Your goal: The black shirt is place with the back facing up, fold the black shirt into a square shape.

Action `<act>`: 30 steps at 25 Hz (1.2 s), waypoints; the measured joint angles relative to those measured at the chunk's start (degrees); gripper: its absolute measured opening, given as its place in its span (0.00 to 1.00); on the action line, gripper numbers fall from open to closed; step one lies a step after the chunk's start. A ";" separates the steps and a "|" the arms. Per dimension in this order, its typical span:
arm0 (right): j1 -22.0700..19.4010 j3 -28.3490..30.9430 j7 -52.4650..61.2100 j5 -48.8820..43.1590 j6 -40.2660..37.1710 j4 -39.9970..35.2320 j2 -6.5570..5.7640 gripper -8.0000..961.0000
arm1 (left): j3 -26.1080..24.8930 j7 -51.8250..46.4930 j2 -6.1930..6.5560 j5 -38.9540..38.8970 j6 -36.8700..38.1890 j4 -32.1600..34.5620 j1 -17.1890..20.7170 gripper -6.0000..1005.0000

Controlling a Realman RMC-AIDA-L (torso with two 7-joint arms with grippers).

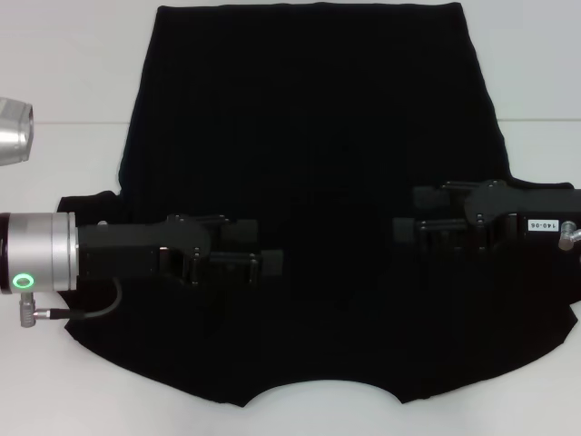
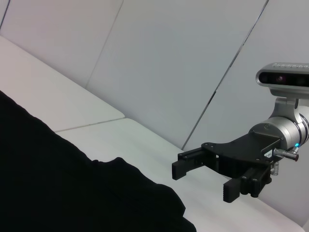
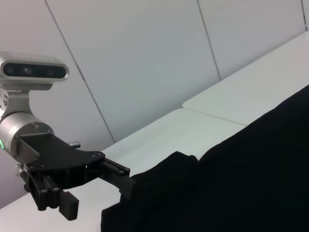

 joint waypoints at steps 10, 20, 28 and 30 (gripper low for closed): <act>0.04 1.14 -0.43 0.30 0.11 0.00 0.19 0.92 | -7.15 -9.25 0.64 0.55 -8.36 -0.03 1.67 0.86; 1.48 1.59 -0.25 0.30 0.66 -0.14 0.21 0.92 | -15.58 -17.32 1.48 0.93 -14.78 1.30 5.56 0.85; 2.49 1.58 -0.13 0.29 1.90 -0.02 0.29 0.92 | -16.37 -27.25 1.64 8.69 -19.00 6.84 7.56 0.86; 2.70 1.58 -0.12 0.29 2.31 -0.01 0.30 0.92 | -16.38 -28.80 1.80 10.51 -19.07 7.95 7.71 0.86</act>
